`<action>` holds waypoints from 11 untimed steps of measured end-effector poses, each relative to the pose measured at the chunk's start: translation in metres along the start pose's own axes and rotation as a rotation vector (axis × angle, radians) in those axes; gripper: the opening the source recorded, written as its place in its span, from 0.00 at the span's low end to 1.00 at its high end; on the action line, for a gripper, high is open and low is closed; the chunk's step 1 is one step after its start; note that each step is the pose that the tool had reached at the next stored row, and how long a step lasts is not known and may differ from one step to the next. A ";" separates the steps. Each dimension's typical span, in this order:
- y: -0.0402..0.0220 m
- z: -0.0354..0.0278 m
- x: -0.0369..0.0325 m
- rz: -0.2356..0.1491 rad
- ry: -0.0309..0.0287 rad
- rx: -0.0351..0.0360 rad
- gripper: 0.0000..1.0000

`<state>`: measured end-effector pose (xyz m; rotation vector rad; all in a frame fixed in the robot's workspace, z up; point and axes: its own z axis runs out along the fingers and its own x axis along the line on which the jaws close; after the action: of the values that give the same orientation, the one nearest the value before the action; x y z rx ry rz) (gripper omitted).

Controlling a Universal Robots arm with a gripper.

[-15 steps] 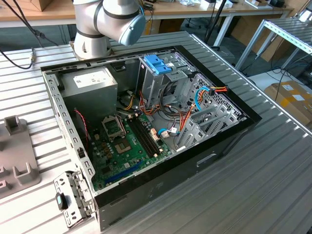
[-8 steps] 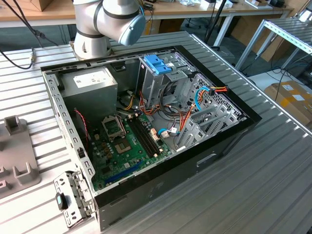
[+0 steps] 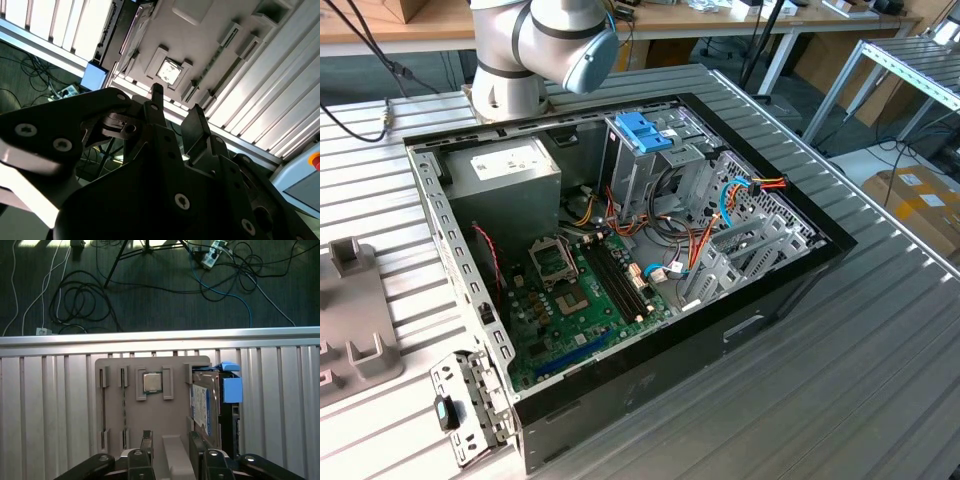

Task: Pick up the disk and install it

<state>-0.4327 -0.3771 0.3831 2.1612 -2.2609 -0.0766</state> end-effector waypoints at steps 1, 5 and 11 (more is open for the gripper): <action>0.0000 0.0001 -0.0002 0.000 0.0000 0.0001 0.42; 0.0000 0.0006 -0.0015 0.000 0.0000 0.0000 0.42; 0.0002 0.0015 -0.0037 0.000 -0.0001 0.0001 0.42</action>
<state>-0.4328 -0.3734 0.3817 2.1613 -2.2610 -0.0765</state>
